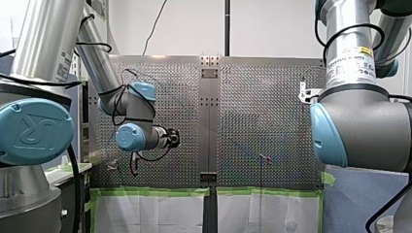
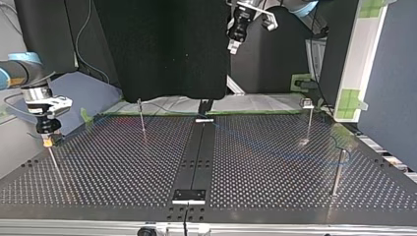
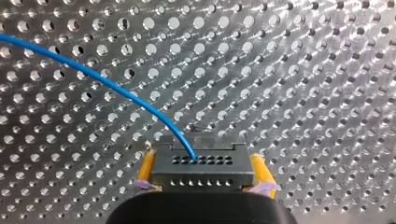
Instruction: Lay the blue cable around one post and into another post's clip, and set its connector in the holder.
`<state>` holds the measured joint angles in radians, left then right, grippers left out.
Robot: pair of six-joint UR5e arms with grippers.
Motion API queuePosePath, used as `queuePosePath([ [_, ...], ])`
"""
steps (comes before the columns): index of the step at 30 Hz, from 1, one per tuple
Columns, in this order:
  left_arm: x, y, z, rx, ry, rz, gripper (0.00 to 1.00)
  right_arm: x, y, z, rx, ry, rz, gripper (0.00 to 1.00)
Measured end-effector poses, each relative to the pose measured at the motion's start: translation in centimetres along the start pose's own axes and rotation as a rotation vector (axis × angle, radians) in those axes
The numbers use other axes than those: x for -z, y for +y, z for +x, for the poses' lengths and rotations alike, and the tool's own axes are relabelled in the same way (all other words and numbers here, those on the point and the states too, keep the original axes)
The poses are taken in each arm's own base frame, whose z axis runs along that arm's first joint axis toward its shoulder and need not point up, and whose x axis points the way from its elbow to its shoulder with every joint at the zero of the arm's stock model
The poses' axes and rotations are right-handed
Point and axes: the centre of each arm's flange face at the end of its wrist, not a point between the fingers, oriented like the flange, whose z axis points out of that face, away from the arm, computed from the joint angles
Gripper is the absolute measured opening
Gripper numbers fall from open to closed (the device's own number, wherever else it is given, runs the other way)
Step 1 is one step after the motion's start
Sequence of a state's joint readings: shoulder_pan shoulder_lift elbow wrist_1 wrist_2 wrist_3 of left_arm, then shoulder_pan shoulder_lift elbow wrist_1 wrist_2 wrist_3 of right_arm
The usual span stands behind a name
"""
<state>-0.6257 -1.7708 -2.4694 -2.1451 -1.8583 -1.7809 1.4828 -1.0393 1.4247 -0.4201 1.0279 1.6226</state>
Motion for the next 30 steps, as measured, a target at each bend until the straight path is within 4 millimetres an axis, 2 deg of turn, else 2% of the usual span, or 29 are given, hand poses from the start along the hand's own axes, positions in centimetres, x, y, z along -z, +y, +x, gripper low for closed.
queuePosePath([
  [21, 0.00, 0.00, 0.02, 0.000, 0.000, 0.000, 1.00, -0.14, -0.01, -0.02, 0.006, 0.003, -0.011, 0.00],
  [22, 0.00, 0.00, 0.02, 0.000, 0.001, 0.000, 1.00, -0.14, 0.05, -0.02, 0.007, 0.004, -0.017, 0.13],
  [23, 0.00, 0.00, 0.02, 0.000, 0.000, 0.000, 1.00, -0.14, 0.10, -0.03, 0.009, 0.004, -0.022, 0.13],
  [25, 0.00, 0.00, 0.01, 0.000, 0.000, 0.000, 1.00, -0.13, 0.22, -0.05, 0.011, 0.003, -0.034, 0.41],
  [26, 0.00, 0.00, 0.01, 0.000, 0.000, 0.000, 1.00, -0.13, 0.27, -0.05, 0.012, 0.003, -0.038, 0.41],
  [27, -0.01, 0.00, 0.00, 0.000, 0.000, 0.000, 1.00, -0.12, 0.32, -0.05, 0.013, 0.003, -0.043, 0.60],
  [28, 0.00, 0.00, 0.01, 0.000, 0.000, 0.000, 1.00, -0.11, 0.37, -0.06, 0.014, 0.003, -0.049, 0.70],
  [29, -0.01, 0.00, 0.01, 0.000, 0.000, 0.000, 1.00, -0.11, 0.39, -0.06, 0.014, 0.002, -0.052, 0.70],
  [30, -0.01, 0.00, 0.00, 0.000, 0.000, 0.000, 1.00, -0.10, 0.42, -0.07, 0.014, 0.002, -0.054, 0.79],
])
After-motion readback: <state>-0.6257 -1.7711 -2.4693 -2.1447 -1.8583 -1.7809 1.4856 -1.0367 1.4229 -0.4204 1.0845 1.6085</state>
